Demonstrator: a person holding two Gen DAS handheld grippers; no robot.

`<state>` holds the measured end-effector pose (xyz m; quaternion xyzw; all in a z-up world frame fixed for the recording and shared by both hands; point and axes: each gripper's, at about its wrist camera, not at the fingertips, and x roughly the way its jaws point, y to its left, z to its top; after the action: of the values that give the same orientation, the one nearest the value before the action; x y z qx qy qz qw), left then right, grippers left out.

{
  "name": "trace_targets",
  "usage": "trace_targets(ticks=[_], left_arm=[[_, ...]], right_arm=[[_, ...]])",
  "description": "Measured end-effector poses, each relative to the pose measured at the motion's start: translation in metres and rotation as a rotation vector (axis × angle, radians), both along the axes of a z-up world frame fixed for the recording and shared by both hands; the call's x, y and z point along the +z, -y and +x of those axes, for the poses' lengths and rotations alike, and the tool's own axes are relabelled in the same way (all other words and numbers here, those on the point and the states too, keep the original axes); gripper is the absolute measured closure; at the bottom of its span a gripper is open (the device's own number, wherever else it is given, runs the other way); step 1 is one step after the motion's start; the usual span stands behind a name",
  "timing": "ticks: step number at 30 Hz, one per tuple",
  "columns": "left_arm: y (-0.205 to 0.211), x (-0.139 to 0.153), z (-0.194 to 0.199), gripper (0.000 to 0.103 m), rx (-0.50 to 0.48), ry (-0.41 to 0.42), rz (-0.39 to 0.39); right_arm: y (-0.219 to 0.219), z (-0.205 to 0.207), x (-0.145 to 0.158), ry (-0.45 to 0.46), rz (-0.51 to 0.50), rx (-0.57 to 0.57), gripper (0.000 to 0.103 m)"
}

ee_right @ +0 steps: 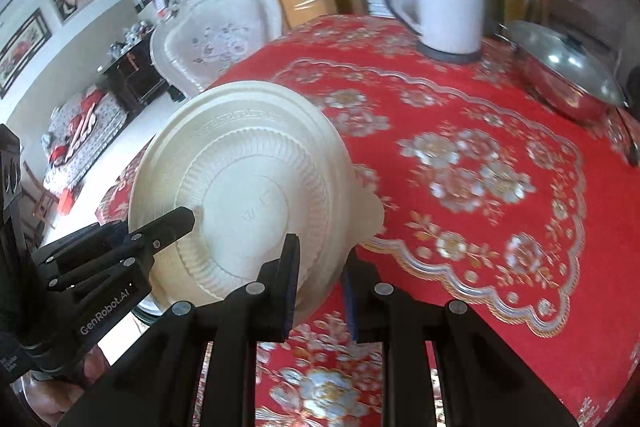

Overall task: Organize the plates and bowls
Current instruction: 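Hold the cream bowl over the stack and lower it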

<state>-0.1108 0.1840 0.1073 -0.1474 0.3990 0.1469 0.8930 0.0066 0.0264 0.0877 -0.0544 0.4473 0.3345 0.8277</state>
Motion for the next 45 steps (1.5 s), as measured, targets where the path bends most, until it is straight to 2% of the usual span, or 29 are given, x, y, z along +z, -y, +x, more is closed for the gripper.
trace_targets(ticks=[6,15,24,29,34,43,45], left_arm=[[-0.030,0.004,-0.022,0.084,0.053,0.009,-0.010],[-0.061,-0.015,-0.045,0.084,0.098,-0.040,-0.068],[-0.061,-0.029,-0.044,0.084,0.081,-0.071,-0.101],[-0.061,-0.030,-0.043,0.084,0.083,-0.079,-0.096],[-0.062,-0.030,-0.044,0.084,0.077,-0.091,-0.092],[-0.061,-0.032,-0.043,0.084,0.078,-0.099,-0.081],[-0.063,-0.032,-0.043,0.081,0.078,-0.098,-0.089]], right_arm=[[-0.032,-0.010,0.009,0.022,-0.010,0.060,0.083],[-0.075,-0.025,-0.005,0.006,-0.060,0.152,0.082],[-0.082,-0.033,-0.016,-0.015,-0.110,0.156,0.081],[-0.084,-0.036,-0.018,-0.015,-0.127,0.163,0.081],[-0.088,-0.037,-0.021,-0.033,-0.149,0.176,0.076],[-0.087,-0.036,-0.019,-0.036,-0.152,0.165,0.072],[-0.086,-0.035,-0.018,-0.042,-0.140,0.159,0.071]])
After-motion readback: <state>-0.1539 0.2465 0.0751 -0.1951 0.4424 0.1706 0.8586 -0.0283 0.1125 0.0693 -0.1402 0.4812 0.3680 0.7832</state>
